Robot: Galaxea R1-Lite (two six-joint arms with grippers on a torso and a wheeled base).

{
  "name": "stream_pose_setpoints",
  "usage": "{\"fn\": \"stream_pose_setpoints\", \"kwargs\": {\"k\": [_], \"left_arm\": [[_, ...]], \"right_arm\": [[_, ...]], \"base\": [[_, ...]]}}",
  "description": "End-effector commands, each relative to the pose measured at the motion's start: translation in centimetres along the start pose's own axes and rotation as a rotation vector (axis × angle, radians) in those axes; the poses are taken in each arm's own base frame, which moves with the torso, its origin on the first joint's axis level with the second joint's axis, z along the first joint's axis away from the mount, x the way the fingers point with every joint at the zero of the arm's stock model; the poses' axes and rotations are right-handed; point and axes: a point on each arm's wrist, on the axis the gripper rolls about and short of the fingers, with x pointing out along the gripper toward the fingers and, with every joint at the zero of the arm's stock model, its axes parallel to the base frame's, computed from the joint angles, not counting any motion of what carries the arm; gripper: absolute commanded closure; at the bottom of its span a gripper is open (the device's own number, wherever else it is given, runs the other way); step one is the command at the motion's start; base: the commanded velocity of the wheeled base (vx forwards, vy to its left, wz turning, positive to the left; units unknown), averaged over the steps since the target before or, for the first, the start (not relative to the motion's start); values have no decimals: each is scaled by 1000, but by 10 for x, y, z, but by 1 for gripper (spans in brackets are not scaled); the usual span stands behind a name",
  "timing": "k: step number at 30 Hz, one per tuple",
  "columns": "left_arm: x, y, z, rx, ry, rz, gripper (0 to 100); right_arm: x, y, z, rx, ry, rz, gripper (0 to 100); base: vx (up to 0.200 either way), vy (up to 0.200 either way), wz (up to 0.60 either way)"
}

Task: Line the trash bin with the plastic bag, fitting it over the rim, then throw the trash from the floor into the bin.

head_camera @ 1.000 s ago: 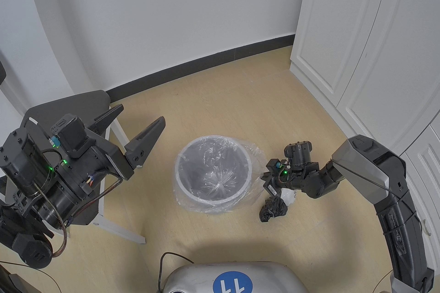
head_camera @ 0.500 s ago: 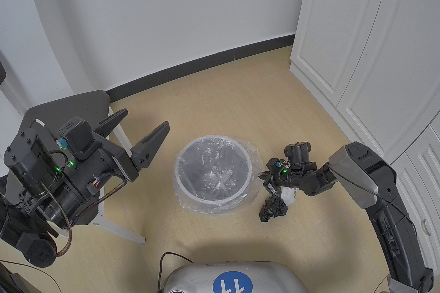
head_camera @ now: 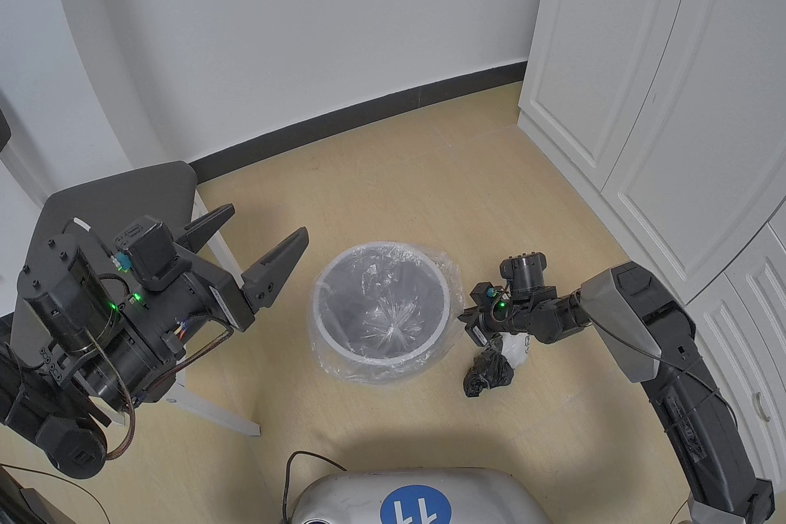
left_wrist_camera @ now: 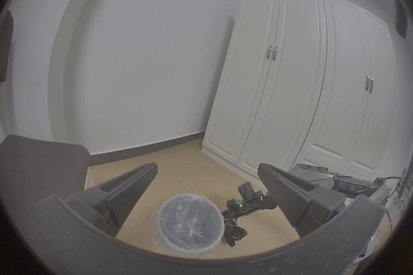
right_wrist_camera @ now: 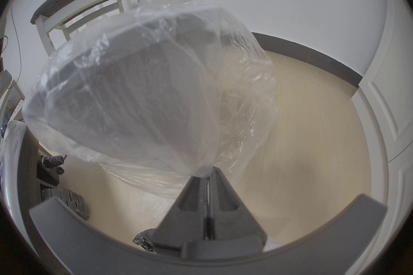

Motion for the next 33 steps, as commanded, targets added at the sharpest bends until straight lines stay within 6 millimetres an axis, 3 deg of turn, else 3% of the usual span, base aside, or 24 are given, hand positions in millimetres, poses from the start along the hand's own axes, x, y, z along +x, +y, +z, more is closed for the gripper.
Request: {"fn": "stream_pose_setpoints", "kwargs": {"k": [1, 8, 21, 22, 24, 29, 32, 33], "left_arm": [[1, 0, -3, -2, 13, 1, 0], [8, 3, -10, -4, 28, 7, 0], [9, 5, -11, 0, 6, 15, 0], [9, 5, -11, 0, 5, 15, 0], [7, 6, -8, 2, -3, 18, 0], [5, 5, -2, 3, -28, 18, 0], [1, 4, 4, 4, -49, 15, 0], [1, 4, 4, 4, -49, 15, 0]], "right_arm": [[10, 3, -8, 5, 9, 7, 100], [14, 11, -24, 36, 103, 69, 100], [12, 7, -15, 11, 53, 53, 100], [12, 6, -15, 10, 51, 52, 0], [5, 0, -1, 3, 25, 35, 0], [-20, -6, 8, 18, 46, 32, 0], [-56, 0, 13, 30, 84, 40, 0], [-56, 0, 13, 30, 84, 40, 0]], "base": [[0, 0, 0], [0, 0, 0], [0, 0, 0], [0, 0, 0], [0, 0, 0], [0, 0, 0], [0, 0, 0], [0, 0, 0]]}}
